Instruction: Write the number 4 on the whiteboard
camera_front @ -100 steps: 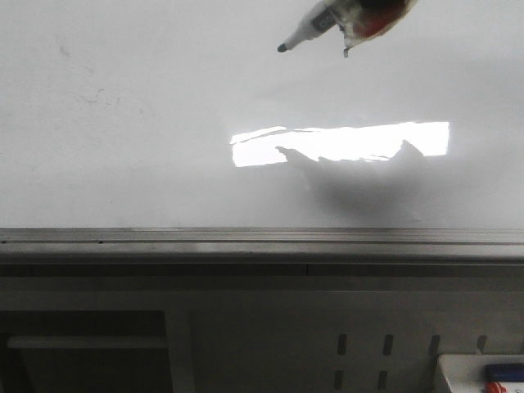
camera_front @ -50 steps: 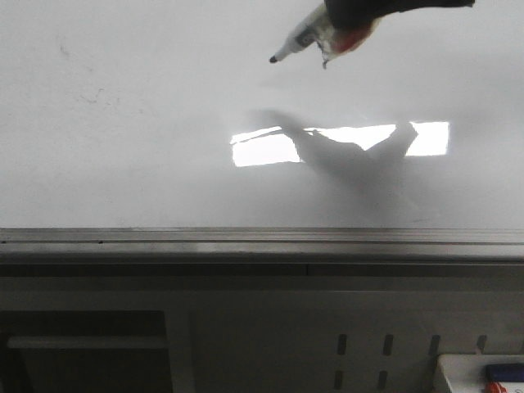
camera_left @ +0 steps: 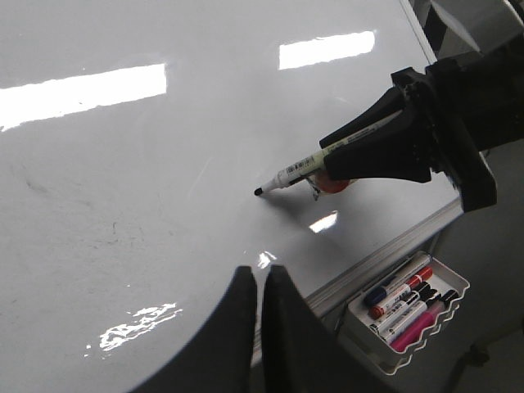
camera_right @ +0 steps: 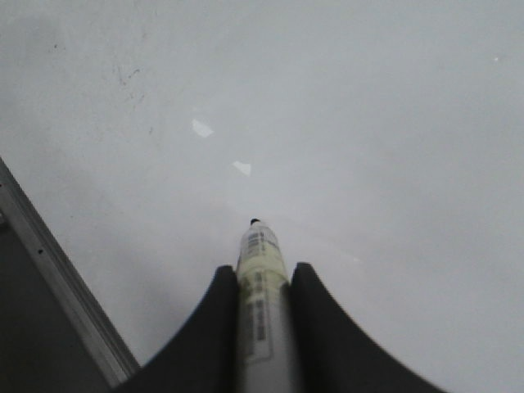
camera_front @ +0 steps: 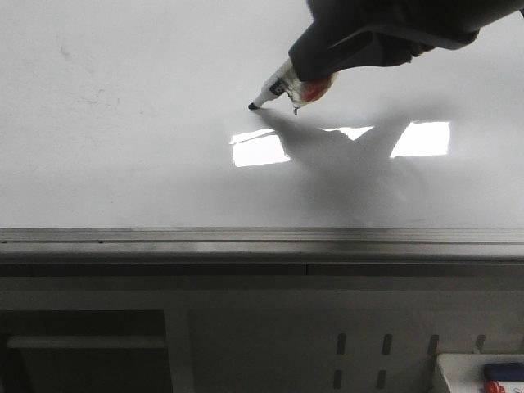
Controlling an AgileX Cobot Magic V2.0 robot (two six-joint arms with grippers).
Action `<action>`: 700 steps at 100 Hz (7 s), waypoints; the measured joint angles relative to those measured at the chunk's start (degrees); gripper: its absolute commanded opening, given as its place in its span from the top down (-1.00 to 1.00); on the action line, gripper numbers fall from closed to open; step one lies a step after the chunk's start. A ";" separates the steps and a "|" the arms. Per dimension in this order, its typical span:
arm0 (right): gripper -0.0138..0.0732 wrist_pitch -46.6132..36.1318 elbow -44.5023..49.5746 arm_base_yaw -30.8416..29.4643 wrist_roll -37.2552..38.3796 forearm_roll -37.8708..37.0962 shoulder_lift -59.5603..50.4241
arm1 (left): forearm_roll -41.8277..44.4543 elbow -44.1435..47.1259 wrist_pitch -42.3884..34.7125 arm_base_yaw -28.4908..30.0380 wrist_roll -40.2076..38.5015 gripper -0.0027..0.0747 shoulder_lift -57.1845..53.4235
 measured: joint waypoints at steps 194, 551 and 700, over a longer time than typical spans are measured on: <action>0.82 13.60 1.78 -8.15 0.22 5.18 -2.93 | -0.38 0.00 1.24 0.00 0.00 0.98 0.00; 0.83 36.70 -19.18 8.29 -0.75 -2.94 -5.82 | 14.61 -17.03 26.74 0.00 3.14 0.05 6.85; -0.27 25.55 -19.18 22.07 -11.55 -4.54 -4.60 | 16.50 -29.85 39.72 -5.05 7.14 0.98 24.10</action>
